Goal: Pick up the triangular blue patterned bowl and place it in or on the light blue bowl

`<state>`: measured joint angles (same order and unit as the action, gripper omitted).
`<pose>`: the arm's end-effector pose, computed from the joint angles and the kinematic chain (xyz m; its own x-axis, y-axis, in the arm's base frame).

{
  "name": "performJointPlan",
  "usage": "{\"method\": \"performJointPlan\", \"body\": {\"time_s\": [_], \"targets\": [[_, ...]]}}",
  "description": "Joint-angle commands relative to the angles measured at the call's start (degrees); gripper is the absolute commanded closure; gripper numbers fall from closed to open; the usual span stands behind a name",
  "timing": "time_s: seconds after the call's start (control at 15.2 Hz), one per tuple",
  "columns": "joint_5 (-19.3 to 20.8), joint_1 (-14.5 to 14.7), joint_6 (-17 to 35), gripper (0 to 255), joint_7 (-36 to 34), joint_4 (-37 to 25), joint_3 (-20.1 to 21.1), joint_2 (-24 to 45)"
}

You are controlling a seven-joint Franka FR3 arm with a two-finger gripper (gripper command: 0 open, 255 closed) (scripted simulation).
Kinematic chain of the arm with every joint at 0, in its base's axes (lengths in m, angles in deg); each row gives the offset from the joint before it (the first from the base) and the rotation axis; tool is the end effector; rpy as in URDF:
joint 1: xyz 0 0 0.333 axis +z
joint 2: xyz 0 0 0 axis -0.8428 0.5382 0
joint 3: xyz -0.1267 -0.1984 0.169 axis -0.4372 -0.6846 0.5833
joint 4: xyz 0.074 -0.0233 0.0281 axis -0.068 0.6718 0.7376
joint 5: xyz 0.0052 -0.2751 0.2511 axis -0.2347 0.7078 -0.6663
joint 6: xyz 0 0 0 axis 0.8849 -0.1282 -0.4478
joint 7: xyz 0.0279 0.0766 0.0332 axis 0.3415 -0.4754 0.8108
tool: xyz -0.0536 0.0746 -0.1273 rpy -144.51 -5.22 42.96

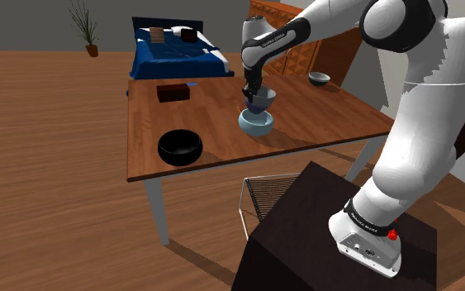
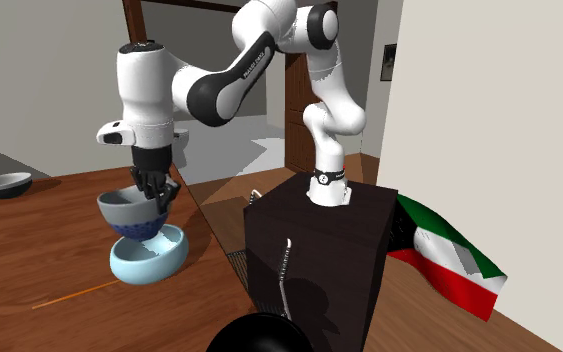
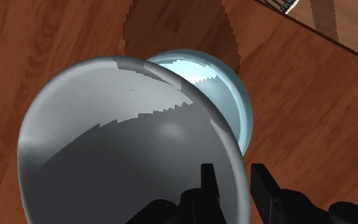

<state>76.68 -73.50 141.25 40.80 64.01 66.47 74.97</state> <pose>0.5900 -0.1782 0.2842 0.9974 0.0529 -0.0480 0.0616 -0.9772 0.2034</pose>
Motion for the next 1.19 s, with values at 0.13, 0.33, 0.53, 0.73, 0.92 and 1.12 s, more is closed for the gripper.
{"method": "performJointPlan", "body": {"time_s": [0.13,0.33,0.53,0.73,0.92,1.12], "targets": [[0.47,-0.07,2.67,255,-0.57,0.95,-0.21,1.62],[0.75,-0.04,4.15,255,-0.99,1.47,-0.32,2.62],[0.75,-0.04,4.15,255,-0.99,1.46,-0.32,2.63],[0.75,-0.04,4.15,255,-0.99,1.46,-0.33,2.63],[0.75,-0.03,4.16,0,-1.01,1.49,-0.32,2.62],[0.75,-0.03,4.16,0,-1.01,1.48,-0.32,2.62]]}}
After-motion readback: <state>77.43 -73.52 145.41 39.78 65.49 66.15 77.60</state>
